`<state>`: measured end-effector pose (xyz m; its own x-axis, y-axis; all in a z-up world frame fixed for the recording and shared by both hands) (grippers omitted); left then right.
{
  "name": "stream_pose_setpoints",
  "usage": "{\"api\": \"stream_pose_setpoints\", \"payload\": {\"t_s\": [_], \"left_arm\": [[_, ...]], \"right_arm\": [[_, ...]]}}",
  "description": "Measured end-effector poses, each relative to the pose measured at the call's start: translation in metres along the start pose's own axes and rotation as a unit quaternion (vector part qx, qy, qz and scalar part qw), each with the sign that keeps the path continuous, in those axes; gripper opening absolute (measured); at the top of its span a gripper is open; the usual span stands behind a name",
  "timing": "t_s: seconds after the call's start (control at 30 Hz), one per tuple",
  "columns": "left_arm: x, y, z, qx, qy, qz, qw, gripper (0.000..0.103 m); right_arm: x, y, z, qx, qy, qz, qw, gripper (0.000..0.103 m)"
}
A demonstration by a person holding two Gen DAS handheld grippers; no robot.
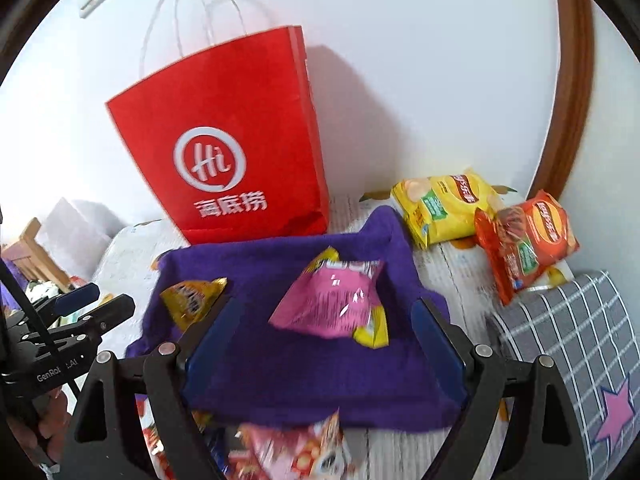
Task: Organize snacks
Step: 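Open both tools to drop the candy and packet onto the towel, then withdraw both tools back toward the remaining snacks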
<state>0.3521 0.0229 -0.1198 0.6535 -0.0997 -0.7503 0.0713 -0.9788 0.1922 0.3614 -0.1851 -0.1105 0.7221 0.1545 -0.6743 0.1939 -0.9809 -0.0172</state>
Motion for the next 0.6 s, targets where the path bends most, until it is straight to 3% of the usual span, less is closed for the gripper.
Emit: {"api": "stream_pose_setpoints", "payload": {"t_s": [0.3,0.6], "left_arm": [[-0.058,-0.009,0.048,-0.005,0.000,0.002,1.0000,0.071],[-0.091,-0.029,0.099,-0.018,-0.005,-0.011,0.9998,0.071]], "right_arm": [[-0.062,-0.029,0.044,-0.024,-0.007,-0.014,1.000,0.088],[-0.096,-0.039,0.102,-0.017,-0.013,-0.015,1.000,0.088]]}}
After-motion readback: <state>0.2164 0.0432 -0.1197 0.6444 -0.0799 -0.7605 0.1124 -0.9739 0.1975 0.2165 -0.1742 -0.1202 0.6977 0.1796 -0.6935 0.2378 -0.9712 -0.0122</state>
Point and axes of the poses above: each gripper's, at about its wrist camera, not at the fingertips, and x roughly the way its jaws point, y to its right, z to its underside, the point moved 9 cm from there along x, roughly the way its jaws point, and after that the axes turned 11 degrees about -x, right-handed, at the moved point
